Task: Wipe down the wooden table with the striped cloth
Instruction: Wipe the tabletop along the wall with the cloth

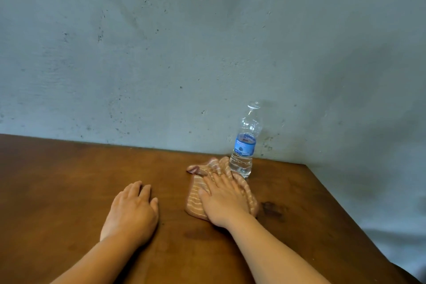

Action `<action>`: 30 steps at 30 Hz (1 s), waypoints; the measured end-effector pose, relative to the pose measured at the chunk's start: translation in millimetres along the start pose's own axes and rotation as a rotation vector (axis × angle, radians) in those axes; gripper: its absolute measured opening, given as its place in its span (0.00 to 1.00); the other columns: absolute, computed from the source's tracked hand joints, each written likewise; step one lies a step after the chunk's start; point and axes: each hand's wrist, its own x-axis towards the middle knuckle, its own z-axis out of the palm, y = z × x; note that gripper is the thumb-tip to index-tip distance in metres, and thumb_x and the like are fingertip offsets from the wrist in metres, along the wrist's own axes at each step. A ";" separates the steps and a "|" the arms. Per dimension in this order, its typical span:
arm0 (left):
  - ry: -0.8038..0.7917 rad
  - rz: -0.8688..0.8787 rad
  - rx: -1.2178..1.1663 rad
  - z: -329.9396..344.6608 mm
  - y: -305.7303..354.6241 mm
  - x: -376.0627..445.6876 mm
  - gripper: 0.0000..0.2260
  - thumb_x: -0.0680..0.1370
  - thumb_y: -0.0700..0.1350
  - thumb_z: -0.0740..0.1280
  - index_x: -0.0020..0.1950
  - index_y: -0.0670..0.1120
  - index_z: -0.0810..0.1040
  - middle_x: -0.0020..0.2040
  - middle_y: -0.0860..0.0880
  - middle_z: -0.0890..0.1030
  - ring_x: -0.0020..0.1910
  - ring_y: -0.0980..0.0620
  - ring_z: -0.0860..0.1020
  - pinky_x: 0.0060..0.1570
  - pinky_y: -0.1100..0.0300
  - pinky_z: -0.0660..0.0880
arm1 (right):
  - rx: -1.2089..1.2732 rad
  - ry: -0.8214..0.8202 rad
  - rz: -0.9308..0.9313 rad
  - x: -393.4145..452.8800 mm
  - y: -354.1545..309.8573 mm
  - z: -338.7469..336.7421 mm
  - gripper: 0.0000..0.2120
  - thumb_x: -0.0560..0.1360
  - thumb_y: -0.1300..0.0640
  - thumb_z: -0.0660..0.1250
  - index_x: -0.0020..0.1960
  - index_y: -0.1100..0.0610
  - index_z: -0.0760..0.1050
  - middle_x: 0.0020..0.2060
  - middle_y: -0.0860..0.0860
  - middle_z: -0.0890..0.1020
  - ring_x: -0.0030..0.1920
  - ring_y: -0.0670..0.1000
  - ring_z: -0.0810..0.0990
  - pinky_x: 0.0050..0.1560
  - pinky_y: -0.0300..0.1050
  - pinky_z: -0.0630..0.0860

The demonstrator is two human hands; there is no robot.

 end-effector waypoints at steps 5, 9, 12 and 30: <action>-0.002 -0.001 -0.007 -0.5 -1.1 6.0 0.25 0.82 0.57 0.50 0.77 0.49 0.60 0.77 0.49 0.60 0.76 0.51 0.58 0.75 0.54 0.57 | -0.041 0.002 -0.034 -23.9 18.1 -8.2 0.28 0.82 0.39 0.40 0.81 0.44 0.45 0.80 0.43 0.43 0.79 0.46 0.39 0.76 0.46 0.35; 0.045 -0.012 -0.102 3.2 13.6 18.2 0.23 0.81 0.57 0.54 0.74 0.49 0.66 0.72 0.51 0.69 0.71 0.53 0.67 0.70 0.56 0.65 | -0.034 -0.040 -0.100 -47.7 30.3 -12.8 0.27 0.82 0.39 0.41 0.80 0.43 0.45 0.79 0.41 0.43 0.78 0.43 0.38 0.75 0.44 0.34; 0.057 -0.001 -0.092 11.5 31.7 25.7 0.24 0.81 0.58 0.55 0.74 0.48 0.67 0.72 0.51 0.68 0.71 0.52 0.66 0.71 0.55 0.64 | -0.023 -0.051 -0.091 -68.1 55.3 -22.9 0.31 0.79 0.34 0.35 0.80 0.41 0.45 0.79 0.38 0.43 0.77 0.40 0.39 0.75 0.43 0.35; -0.009 0.197 -0.812 18.9 221.1 132.2 0.36 0.70 0.53 0.76 0.73 0.48 0.62 0.67 0.47 0.75 0.60 0.47 0.76 0.58 0.56 0.75 | -0.054 0.092 0.343 -7.6 222.4 -47.0 0.26 0.84 0.43 0.39 0.81 0.45 0.45 0.80 0.44 0.45 0.79 0.47 0.44 0.78 0.50 0.42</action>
